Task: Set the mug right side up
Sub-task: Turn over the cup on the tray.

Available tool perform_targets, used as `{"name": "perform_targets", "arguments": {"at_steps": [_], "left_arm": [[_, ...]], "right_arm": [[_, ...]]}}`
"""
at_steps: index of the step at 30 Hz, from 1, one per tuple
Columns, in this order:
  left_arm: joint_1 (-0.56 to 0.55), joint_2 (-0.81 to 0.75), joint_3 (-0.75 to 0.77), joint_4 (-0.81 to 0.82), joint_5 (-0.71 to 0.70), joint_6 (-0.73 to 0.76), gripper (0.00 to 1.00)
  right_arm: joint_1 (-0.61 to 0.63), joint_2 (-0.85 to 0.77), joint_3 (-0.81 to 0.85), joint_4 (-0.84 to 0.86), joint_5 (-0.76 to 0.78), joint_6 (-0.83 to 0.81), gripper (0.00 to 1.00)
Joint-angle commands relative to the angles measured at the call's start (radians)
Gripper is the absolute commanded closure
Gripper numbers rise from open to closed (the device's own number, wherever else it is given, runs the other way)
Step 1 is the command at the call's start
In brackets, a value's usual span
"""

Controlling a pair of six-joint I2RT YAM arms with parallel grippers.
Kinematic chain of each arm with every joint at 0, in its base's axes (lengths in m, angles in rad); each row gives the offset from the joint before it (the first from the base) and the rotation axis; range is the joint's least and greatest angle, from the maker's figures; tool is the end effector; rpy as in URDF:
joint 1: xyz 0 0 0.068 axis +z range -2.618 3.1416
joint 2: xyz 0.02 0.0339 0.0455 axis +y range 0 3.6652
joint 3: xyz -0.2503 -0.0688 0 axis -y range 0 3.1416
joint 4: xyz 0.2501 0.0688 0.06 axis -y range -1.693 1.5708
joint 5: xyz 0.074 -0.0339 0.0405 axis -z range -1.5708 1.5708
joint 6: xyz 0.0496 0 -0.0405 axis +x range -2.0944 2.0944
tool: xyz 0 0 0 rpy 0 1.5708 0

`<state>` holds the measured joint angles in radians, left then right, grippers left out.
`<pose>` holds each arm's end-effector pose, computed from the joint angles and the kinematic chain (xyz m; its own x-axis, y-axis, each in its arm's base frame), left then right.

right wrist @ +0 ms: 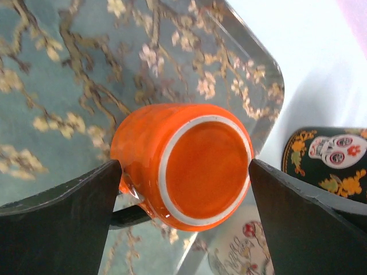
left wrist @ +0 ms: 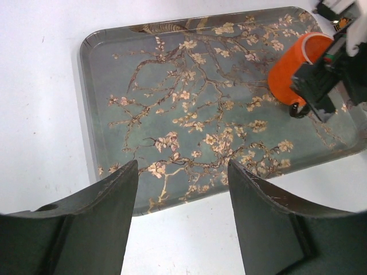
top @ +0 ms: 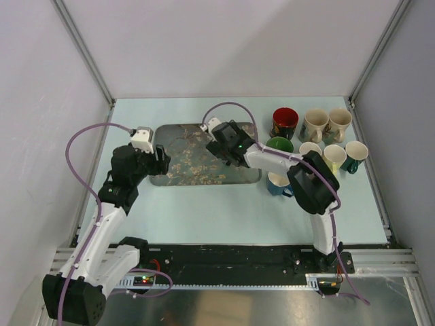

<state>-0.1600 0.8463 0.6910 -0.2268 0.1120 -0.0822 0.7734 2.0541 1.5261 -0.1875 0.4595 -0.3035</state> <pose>0.2211 -0.0413 0.2756 -0.3883 -0.0200 -0.9213 0.2296 0.9661 -0.1177 0.3531 0.3140 0.1833 -0.3324 -0.6989 -0.6333 -0.5092 0.6982 -0.5032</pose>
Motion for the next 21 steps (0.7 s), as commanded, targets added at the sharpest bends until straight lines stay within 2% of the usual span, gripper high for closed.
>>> {"name": "perform_targets", "arguments": {"at_steps": [1, 8, 16, 18, 21], "left_arm": [[0.014, 0.004, 0.009, 0.028, 0.024, -0.026, 0.32], [0.016, 0.021, 0.011, 0.041, 0.036, -0.031, 0.32], [0.017, 0.037, 0.017, 0.045, 0.053, -0.035, 0.32], [0.016, 0.043, 0.026, 0.046, 0.055, -0.031, 0.32], [0.018, 0.047, 0.033, 0.045, 0.055, -0.027, 0.32]], "right_arm": [[-0.043, -0.131, -0.089, -0.026, -0.070, -0.038, 0.00], [-0.107, -0.202, -0.131, -0.095, -0.144, 0.015, 0.00], [-0.142, -0.205, -0.134, -0.183, -0.239, 0.076, 0.00], [-0.158, -0.203, -0.126, -0.220, -0.318, 0.117, 0.00], [-0.184, -0.198, -0.116, -0.257, -0.458, 0.165, 0.06]]}}
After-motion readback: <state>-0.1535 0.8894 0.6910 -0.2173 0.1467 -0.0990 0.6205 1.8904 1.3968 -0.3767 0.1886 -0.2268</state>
